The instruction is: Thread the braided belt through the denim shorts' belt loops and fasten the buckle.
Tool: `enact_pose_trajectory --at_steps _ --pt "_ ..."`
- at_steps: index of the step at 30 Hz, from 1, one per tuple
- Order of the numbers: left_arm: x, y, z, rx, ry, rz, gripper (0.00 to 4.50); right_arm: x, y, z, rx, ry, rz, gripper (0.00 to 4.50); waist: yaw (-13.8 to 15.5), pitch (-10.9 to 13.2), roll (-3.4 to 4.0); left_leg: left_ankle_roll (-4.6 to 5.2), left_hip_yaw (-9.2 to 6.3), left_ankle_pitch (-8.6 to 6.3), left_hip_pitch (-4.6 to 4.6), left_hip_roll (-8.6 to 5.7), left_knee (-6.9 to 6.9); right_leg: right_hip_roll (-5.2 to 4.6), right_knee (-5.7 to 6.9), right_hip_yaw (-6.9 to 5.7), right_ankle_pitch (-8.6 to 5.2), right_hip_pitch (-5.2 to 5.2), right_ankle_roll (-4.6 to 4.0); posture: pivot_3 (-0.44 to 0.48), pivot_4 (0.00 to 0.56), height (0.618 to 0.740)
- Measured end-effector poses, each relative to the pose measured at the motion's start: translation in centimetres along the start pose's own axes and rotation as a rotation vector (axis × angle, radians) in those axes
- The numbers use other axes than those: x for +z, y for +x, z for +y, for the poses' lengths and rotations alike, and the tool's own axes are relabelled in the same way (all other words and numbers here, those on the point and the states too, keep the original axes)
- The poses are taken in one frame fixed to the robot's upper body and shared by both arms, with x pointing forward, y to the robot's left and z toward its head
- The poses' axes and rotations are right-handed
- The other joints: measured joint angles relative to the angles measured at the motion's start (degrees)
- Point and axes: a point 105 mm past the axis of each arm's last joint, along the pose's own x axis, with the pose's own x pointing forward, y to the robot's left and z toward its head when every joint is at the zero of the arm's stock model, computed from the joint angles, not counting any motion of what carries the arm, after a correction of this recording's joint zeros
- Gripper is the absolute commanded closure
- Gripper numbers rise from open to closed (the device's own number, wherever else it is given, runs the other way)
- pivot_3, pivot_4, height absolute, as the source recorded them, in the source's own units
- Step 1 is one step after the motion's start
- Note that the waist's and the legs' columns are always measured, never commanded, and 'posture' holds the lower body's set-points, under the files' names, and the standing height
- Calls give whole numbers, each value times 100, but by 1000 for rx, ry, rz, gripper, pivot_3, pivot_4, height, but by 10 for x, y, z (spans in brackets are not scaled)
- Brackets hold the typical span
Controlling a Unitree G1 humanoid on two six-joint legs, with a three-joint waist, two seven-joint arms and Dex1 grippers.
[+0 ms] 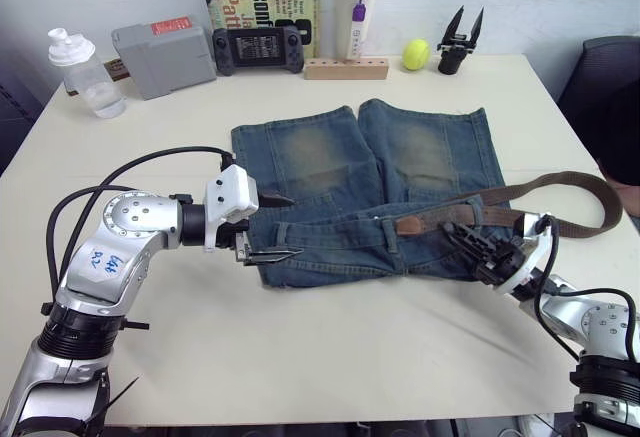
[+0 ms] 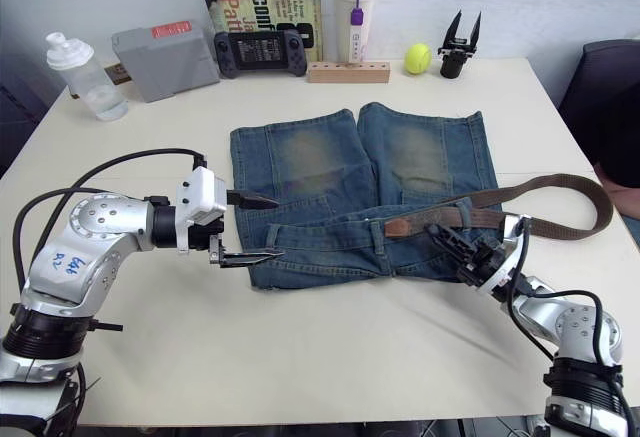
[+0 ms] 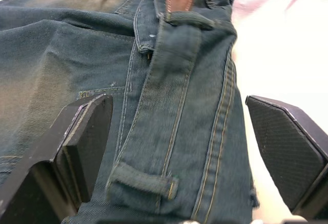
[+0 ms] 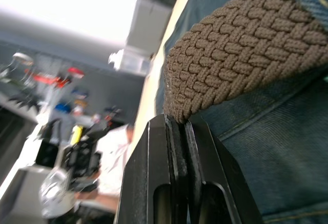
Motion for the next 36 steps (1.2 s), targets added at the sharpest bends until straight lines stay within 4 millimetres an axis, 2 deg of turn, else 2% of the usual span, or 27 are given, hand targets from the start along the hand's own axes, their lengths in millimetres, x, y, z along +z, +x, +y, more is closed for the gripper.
enact_pose_trajectory --at_steps 12,21,25,29,36 --pt "-1 0 0 9 -3 2 0 -7 4 3 12 32 58 4466 2 0 0 1 0 0 -1 -3 0 -2 0 0 0 -2 0 0 150 709" --pt "-1 0 0 11 -2 5 0 -31 37 2 14 -42 85 4466 -145 -16 -27 -7 0 3 2 5 -6 5 3 1 0 -2 0 0 150 709" --pt "0 0 0 11 2 4 0 -57 56 7 4 -81 162 4466 -185 -17 -27 -25 2 11 0 15 -15 12 13 2 -7 -17 -13 0 150 709" --pt "-1 0 0 12 3 8 0 -66 63 6 -47 -146 209 4466 -181 -26 -43 -41 2 20 3 27 -16 22 19 1 -13 -18 -25 0 150 709" --pt "-4 5 -3 -5 5 22 0 -84 77 1 -139 -247 263 4466 -208 -71 -115 -76 1 15 29 58 -25 48 20 5 -24 -6 -46 0 150 709"
